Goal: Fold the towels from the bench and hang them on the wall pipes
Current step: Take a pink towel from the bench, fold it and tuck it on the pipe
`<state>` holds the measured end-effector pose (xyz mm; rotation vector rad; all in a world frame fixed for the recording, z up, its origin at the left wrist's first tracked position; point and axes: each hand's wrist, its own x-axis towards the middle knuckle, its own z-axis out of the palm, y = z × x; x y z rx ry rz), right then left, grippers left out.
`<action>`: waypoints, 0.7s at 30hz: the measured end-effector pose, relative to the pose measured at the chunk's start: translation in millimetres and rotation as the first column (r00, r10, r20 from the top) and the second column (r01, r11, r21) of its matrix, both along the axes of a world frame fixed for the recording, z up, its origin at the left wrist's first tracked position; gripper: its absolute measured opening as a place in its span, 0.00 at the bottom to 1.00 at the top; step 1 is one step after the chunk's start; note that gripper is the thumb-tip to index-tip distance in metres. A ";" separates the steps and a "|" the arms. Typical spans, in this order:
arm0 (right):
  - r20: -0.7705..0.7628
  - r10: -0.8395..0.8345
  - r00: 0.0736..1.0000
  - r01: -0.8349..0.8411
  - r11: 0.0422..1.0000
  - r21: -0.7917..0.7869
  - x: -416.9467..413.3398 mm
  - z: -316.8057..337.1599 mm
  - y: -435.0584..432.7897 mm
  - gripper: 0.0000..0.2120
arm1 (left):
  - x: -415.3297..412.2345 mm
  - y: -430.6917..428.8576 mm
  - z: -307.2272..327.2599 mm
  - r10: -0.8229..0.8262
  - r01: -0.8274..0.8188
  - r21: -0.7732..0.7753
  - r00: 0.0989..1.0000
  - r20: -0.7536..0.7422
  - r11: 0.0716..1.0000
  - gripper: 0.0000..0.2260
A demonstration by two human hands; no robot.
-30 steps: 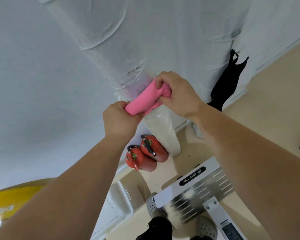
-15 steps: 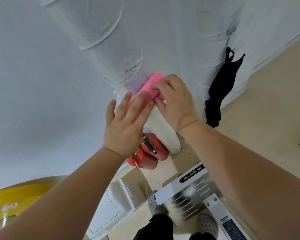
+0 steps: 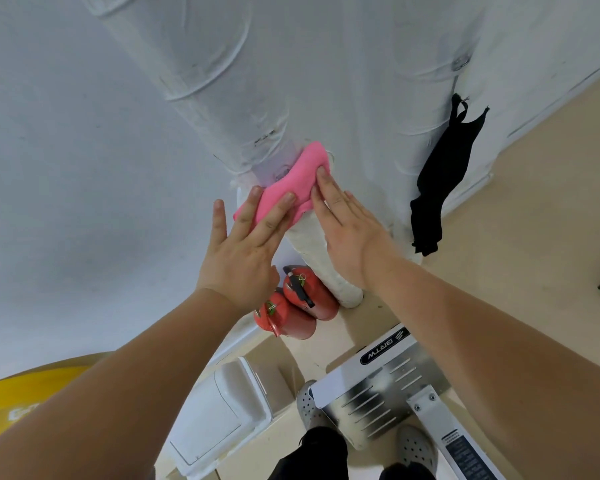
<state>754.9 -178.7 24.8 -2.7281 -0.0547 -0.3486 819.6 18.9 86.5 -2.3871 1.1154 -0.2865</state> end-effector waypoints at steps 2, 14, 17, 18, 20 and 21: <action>-0.017 -0.019 1.000 0.019 1.000 0.025 -1.6 3.1 1.3 0.40 | -4.0 -2.3 3.1 0.016 -0.016 0.004 1.000 -0.018 1.000 0.48; -0.171 -0.018 0.985 0.036 0.994 0.099 -32.1 39.2 -6.6 0.35 | -42.2 -22.7 26.7 0.112 -0.110 0.024 0.990 -0.090 0.994 0.44; -0.178 -0.012 0.984 0.029 0.995 0.095 -37.2 44.2 -5.6 0.34 | -49.9 -26.9 29.6 0.127 -0.125 0.030 0.988 -0.090 0.992 0.44; -0.168 -0.009 0.986 0.026 0.995 0.096 -37.9 45.2 -4.4 0.34 | -51.5 -27.7 30.1 0.131 -0.129 0.032 0.987 -0.093 0.991 0.44; -0.145 0.010 0.989 0.004 0.996 0.092 -37.4 44.5 -1.5 0.36 | -51.5 -28.5 29.9 0.139 -0.136 0.035 0.985 -0.104 0.990 0.44; -0.148 0.021 0.989 -0.010 0.997 0.076 -35.7 43.6 -1.0 0.37 | -49.8 -28.6 29.3 0.140 -0.137 0.035 0.984 -0.109 0.990 0.44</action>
